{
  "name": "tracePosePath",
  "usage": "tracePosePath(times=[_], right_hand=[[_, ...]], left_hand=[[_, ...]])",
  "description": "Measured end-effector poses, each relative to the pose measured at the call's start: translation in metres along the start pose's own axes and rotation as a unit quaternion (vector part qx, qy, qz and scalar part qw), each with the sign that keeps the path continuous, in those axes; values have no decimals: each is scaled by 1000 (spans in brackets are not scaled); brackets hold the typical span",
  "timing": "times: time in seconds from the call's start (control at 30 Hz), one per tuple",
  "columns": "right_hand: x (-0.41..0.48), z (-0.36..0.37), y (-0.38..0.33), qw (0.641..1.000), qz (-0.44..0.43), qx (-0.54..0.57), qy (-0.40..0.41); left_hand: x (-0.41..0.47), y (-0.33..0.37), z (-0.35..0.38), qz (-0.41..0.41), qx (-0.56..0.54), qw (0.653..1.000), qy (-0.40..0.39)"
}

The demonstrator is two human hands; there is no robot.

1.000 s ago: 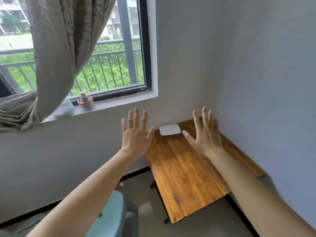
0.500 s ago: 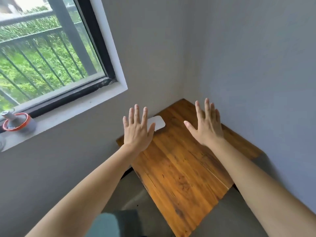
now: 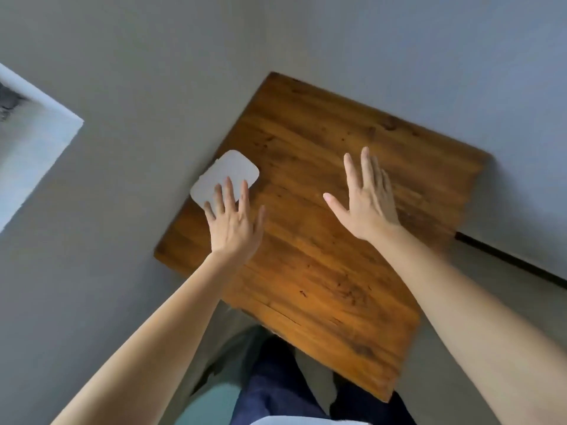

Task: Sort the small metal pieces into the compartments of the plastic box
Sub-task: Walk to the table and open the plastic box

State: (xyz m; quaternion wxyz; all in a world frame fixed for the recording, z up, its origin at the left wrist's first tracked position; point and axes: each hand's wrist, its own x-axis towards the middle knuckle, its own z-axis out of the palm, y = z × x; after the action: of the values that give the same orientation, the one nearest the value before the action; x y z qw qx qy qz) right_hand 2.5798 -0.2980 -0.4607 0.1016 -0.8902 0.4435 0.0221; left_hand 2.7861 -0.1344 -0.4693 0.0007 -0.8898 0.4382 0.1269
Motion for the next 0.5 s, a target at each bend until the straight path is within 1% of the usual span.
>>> tracePosePath(times=[0.1, 0.27, 0.37, 0.5], right_hand=[[7, 52, -2, 999, 29, 4, -22], [-2, 131, -16, 997, 65, 25, -43], [-12, 164, -24, 996, 76, 37, -35], [-19, 194, -29, 997, 80, 3, -9]], left_hand=[[38, -13, 40, 41, 19, 999, -15], [87, -35, 94, 69, 37, 996, 52], [106, -45, 117, 80, 54, 993, 73], [111, -48, 136, 78, 81, 989, 93]])
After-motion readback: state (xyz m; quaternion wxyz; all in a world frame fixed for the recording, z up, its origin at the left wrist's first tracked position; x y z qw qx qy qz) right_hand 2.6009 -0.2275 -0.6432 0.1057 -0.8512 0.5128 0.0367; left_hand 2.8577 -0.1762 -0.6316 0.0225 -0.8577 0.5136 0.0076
